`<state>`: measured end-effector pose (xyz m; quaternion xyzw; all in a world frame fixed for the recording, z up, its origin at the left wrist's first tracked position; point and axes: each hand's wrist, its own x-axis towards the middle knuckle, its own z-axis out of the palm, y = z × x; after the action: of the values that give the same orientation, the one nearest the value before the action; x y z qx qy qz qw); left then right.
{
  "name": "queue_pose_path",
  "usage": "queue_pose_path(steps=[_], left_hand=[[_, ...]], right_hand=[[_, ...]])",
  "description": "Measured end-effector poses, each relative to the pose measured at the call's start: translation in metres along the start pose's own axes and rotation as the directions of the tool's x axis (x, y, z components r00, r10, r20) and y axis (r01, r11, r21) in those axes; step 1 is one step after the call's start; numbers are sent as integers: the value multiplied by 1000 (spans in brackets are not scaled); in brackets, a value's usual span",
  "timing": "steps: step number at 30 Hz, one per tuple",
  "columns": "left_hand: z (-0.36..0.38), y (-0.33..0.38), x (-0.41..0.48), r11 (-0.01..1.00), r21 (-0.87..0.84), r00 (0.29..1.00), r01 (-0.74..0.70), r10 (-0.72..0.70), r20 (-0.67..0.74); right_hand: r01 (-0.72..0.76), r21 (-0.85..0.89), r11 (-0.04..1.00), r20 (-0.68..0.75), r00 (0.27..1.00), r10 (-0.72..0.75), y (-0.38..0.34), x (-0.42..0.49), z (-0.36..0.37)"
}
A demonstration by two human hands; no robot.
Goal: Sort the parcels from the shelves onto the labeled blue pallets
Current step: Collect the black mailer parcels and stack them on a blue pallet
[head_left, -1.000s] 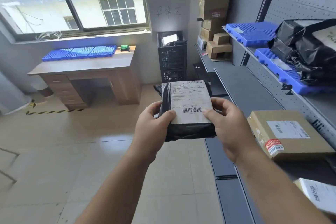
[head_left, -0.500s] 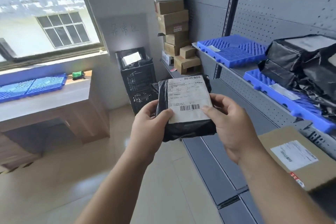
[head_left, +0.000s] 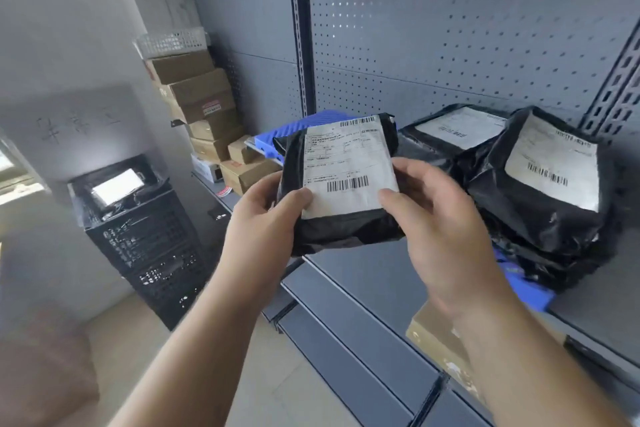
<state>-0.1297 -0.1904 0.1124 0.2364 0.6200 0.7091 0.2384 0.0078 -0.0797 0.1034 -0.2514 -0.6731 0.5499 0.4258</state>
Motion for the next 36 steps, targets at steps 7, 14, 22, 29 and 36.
queue_pose_path(steps=[7, 14, 22, 29, 36], left_hand=[[52, 10, 75, 996, 5, 990, -93, 92, 110], [102, 18, 136, 992, -13, 943, -129, 126, 309], [137, 22, 195, 981, 35, 818, -191, 139, 559], [149, 13, 230, 974, 71, 723, -214, 109, 682], [146, -2, 244, 975, 107, 706, -197, 65, 705]], right_hand=[[84, -152, 985, -38, 995, -91, -15, 43, -27], [57, -310, 949, -169, 979, -115, -30, 72, -40], [-124, -489, 863, -384, 919, -86, -35, 107, -28], [-348, -592, 727, -534, 845, -31, -36, 131, -16], [-458, -635, 622, -624, 779, -64, -32, 128, -10]])
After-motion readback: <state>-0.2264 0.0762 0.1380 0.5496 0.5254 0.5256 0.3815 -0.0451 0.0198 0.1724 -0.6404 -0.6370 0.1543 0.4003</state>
